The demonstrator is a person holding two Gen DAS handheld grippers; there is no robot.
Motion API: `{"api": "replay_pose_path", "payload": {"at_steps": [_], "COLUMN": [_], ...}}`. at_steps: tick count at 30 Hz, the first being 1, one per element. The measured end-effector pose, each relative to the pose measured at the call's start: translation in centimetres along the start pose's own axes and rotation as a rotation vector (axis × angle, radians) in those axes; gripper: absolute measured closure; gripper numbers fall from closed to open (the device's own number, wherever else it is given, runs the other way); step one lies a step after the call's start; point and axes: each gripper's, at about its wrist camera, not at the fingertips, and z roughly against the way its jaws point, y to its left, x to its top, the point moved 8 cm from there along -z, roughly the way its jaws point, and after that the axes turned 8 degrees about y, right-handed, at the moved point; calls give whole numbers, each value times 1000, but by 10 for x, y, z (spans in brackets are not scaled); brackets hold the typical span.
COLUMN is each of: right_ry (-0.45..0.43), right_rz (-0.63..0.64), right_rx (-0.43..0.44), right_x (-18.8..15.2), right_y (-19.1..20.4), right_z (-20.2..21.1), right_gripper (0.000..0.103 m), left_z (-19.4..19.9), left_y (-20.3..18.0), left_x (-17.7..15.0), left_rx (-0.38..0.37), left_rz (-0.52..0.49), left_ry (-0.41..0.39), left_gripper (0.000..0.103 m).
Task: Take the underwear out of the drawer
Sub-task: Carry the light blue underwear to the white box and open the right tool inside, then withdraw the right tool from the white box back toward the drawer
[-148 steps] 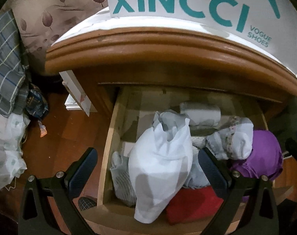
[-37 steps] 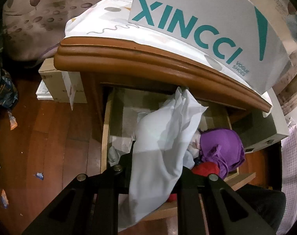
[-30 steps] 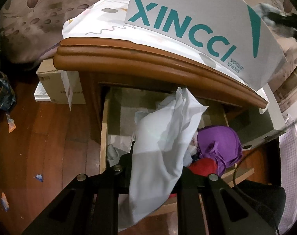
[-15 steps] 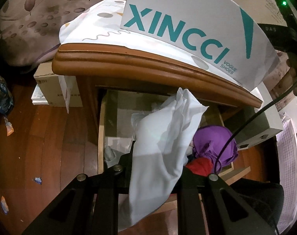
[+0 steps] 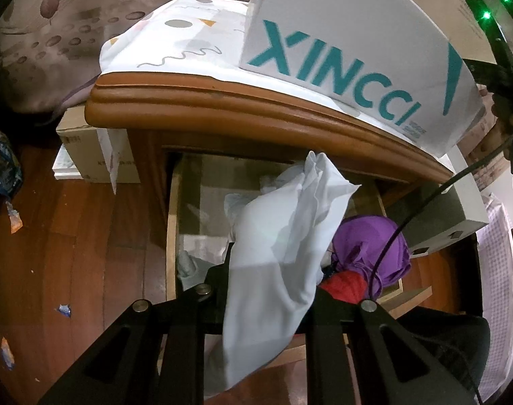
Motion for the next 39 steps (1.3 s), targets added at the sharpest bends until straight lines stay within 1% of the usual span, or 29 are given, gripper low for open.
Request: {"api": "replay_pose_path", "payload": {"at_steps": [2, 6, 11, 13, 14, 21, 24, 27, 29, 31, 32, 33, 34, 36, 39], "right_ry": [-1, -29, -114, -149, -160, -193, -222, -264, -287, -314, -362, -372, -368, -391, -339], "right_rz": [1, -46, -73, -85, -92, -105, -136, -191, -203, -208, -191, -172, -163, -164, -170], "right_rx": [4, 68, 107, 142, 148, 211, 237, 257, 267, 263, 232, 176, 157, 176, 186], "right_x": [0, 1, 1, -1, -2, -12, -22, -43, -60, -84, -93, -107, -115, -135, -163], "right_y": [0, 2, 5, 7, 8, 10, 5, -2, -3, -3, -2, 1, 4, 9, 16], "right_z": [-3, 1, 24, 37, 41, 63, 72, 80, 82, 81, 86, 86, 84, 81, 57], "right_gripper": [49, 35, 33, 28, 24, 24, 24, 24, 24, 23, 22, 21, 21, 21, 21], "left_z": [-1, -3, -8, -9, -9, -11, -11, -11, -11, -11, -11, -12, -12, -11, -9], "left_y": [0, -2, -1, -1, -1, 0, 1, -1, -1, 0, 0, 0, 0, -1, -4], "left_x": [0, 0, 0, 0, 0, 0, 0, 0, 0, 0, 0, -1, -1, 0, 0], "left_rx": [1, 11, 29, 30, 29, 40, 44, 48, 47, 51, 53, 58, 61, 58, 61], "left_rz": [0, -5, 0, 4, 4, 9, 10, 5, 1, 1, 0, -2, -1, -2, -9], "left_ry": [3, 4, 16, 19, 19, 23, 21, 21, 20, 20, 22, 23, 23, 21, 14], "left_gripper": [88, 88, 88, 88, 88, 88, 88, 88, 88, 88, 88, 88, 88, 88, 88]}}
